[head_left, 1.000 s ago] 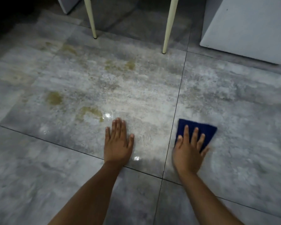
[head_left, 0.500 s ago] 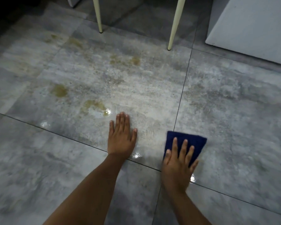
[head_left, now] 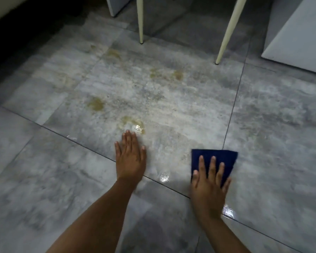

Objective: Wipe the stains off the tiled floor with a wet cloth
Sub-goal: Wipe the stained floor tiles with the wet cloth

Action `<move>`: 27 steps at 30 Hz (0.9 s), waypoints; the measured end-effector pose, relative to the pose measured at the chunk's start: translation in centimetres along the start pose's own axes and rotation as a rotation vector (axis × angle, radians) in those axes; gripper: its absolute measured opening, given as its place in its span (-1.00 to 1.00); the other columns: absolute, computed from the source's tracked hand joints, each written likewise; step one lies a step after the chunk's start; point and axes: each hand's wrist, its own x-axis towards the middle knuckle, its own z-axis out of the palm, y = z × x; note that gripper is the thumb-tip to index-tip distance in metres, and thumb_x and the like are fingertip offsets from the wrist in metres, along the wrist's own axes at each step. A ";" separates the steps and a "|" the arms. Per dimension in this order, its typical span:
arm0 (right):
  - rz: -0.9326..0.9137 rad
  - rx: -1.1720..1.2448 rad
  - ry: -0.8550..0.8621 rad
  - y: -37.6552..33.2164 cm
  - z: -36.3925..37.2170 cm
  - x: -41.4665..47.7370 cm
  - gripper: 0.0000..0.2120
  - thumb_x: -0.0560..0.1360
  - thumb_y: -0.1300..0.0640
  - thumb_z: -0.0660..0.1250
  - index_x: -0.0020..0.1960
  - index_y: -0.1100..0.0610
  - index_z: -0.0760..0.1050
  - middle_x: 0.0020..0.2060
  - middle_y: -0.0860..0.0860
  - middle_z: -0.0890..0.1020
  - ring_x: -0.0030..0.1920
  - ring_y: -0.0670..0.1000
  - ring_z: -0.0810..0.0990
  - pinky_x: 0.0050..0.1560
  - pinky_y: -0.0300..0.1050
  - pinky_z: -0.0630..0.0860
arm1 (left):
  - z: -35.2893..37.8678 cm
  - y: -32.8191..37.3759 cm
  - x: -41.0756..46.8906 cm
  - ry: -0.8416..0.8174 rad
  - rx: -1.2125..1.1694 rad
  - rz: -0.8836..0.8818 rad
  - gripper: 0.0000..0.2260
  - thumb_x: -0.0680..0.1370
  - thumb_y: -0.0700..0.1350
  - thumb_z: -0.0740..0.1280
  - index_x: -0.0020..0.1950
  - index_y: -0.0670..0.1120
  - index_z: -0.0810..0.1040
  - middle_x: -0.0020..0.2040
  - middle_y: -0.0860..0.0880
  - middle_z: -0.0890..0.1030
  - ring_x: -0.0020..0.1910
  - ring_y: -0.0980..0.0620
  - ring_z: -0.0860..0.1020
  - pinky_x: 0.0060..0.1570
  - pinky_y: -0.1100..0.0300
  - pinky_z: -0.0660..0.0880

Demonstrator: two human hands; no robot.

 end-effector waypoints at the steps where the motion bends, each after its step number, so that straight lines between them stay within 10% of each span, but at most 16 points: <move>1: -0.124 -0.013 -0.042 -1.5 0.5 -0.6 -0.50 0.61 -0.11 -0.09 0.51 -0.03 0.22 0.50 0.08 0.24 0.51 0.19 0.13 0.43 0.29 0.03 | -0.4 -1.4 0.1 0.020 -0.005 -0.075 -0.37 0.59 0.16 -0.24 0.58 -0.16 -0.05 0.59 -0.11 -0.05 0.56 0.00 -0.15 0.49 0.01 -0.29; 6: -0.599 -0.146 -0.149 -8.1 1.6 5.2 -0.50 0.62 -0.13 -0.15 0.53 -0.12 0.13 0.54 0.01 0.14 0.54 0.11 0.01 0.47 0.19 -0.17 | -2.0 -6.8 1.1 0.074 0.006 -0.277 -0.43 0.64 0.11 -0.14 0.58 -0.14 -0.11 0.60 -0.11 -0.09 0.56 0.01 -0.17 0.49 0.03 -0.30; 12: -0.217 -0.115 -0.085 -9.3 1.7 9.1 -0.50 0.63 -0.14 -0.18 0.56 -0.12 -0.05 0.56 -0.01 -0.03 0.55 0.08 -0.16 0.49 0.22 -0.18 | -3.5 -9.7 3.8 0.093 0.003 -0.332 -0.45 0.66 0.08 -0.09 0.58 -0.15 -0.09 0.59 -0.12 -0.09 0.56 0.00 -0.18 0.48 0.05 -0.34; 18: -0.553 -0.135 -0.166 -17.3 3.8 6.8 -0.50 0.61 -0.13 -0.09 0.53 -0.09 0.12 0.54 0.02 0.15 0.54 0.14 0.03 0.46 0.24 -0.11 | -2.7 -10.7 4.5 0.090 -0.006 -0.354 -0.41 0.62 0.11 -0.14 0.59 -0.15 -0.06 0.59 -0.12 -0.05 0.57 -0.02 -0.13 0.50 -0.02 -0.25; 27: -0.382 -0.135 -0.141 -16.5 3.0 7.2 -0.48 0.62 -0.16 -0.21 0.56 -0.12 0.01 0.55 -0.03 0.01 0.55 0.07 -0.13 0.49 0.22 -0.13 | -2.8 -10.5 4.5 0.086 0.015 -0.363 -0.42 0.63 0.09 -0.09 0.58 -0.17 -0.01 0.59 -0.14 0.02 0.57 -0.06 -0.07 0.51 -0.11 -0.13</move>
